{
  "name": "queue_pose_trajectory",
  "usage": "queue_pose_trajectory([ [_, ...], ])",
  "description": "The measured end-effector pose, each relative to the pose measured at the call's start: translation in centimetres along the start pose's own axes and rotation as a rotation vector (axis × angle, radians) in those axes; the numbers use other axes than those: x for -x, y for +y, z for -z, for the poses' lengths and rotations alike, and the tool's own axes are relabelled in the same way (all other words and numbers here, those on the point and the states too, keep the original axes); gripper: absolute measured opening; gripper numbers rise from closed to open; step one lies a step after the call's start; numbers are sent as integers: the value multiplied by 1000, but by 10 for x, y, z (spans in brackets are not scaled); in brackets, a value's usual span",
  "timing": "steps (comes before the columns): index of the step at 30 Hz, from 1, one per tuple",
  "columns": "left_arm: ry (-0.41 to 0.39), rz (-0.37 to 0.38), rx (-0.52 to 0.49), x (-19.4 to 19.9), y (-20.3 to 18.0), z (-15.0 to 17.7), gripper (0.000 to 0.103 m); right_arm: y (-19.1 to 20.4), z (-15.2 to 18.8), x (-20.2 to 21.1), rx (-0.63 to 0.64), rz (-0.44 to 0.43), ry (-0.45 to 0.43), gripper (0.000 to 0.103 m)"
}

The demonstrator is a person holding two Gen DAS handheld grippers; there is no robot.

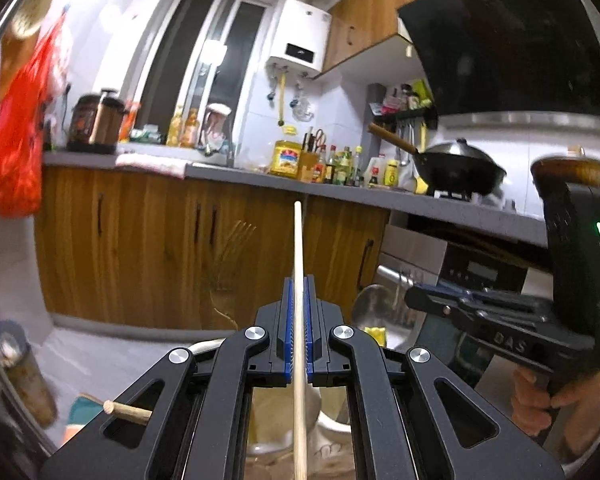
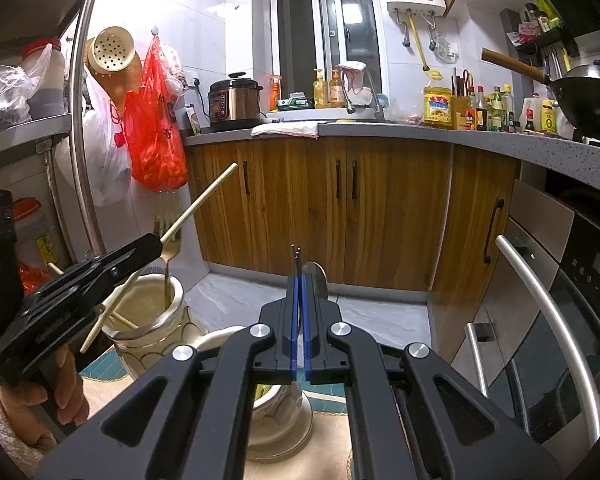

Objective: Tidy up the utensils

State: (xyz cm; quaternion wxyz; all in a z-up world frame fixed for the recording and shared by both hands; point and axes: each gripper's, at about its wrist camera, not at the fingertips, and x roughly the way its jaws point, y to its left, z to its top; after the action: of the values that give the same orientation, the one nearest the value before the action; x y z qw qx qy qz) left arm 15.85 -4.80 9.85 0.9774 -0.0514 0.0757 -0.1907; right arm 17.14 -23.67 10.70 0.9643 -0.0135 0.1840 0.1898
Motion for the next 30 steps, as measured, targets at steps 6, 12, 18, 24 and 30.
queue_pose_trajectory([
  [6,-17,18,65,4,9,-4,5,1,1,1,1,-1,-1,2],
  [12,-67,77,195,18,29,-19,5,2,3,2,-7,-5,-5,2],
  [18,-56,112,305,6,49,-20,5,4,4,2,-7,-9,-1,2],
  [24,-64,107,312,-3,47,-15,5,4,3,0,-8,-14,-4,2],
  [30,-81,36,189,-20,24,-8,5,6,5,-1,-3,-13,3,2],
])
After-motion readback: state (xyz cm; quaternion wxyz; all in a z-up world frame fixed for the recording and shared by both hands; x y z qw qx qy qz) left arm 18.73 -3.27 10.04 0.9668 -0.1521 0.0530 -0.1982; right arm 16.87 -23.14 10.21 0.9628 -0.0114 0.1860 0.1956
